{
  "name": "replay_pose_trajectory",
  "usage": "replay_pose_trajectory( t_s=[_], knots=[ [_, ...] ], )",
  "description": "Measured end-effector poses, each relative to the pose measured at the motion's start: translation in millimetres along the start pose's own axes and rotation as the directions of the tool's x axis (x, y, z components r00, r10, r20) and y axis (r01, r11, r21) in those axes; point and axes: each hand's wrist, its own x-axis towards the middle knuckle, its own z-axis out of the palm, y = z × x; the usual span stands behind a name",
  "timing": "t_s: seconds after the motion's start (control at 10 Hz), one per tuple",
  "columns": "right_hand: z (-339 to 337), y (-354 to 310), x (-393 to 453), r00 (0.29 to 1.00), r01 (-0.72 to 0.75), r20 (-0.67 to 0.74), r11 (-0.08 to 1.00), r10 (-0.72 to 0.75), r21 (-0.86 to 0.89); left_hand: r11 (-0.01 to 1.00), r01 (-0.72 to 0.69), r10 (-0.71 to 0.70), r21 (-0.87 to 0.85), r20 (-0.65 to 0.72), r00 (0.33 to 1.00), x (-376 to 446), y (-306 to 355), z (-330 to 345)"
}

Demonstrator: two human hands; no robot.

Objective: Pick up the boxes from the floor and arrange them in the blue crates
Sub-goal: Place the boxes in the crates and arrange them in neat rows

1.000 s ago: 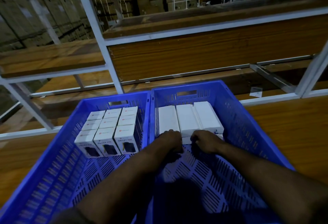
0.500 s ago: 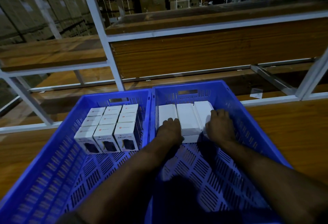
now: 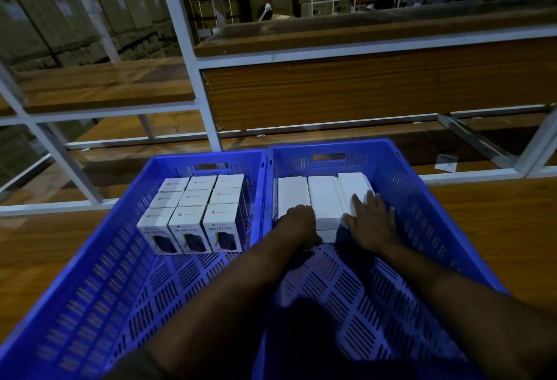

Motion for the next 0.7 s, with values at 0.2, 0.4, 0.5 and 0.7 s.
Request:
replay_pose_trajectory(
  t_s=[0.2, 0.4, 0.5, 0.7],
  knots=[
    [13.2, -13.9, -6.7, 0.993, 0.120, 0.011, 0.986, -0.119, -0.119, 0.997, -0.062, 0.065, 0.053, -0.074, 0.995, 1.1, 5.7, 5.9],
    [19.4, -11.0, -2.6, 0.986, 0.167, 0.035, 0.965, -0.164, -0.203, 0.979, -0.077, 0.057, 0.189, 0.110, 0.992, 8.7, 10.6, 9.2],
    [16.6, -10.8, -1.2, 0.985, 0.168, 0.067, 0.965, -0.157, -0.203, 0.979, -0.080, 0.058, 0.187, 0.123, 0.991, 11.5, 9.7, 9.1],
    [9.0, -8.6, -7.6, 0.984, 0.178, 0.049, 0.979, -0.174, -0.096, 0.989, -0.118, 0.119, 0.085, -0.014, 0.993, 5.8, 6.1, 2.6]
  ],
)
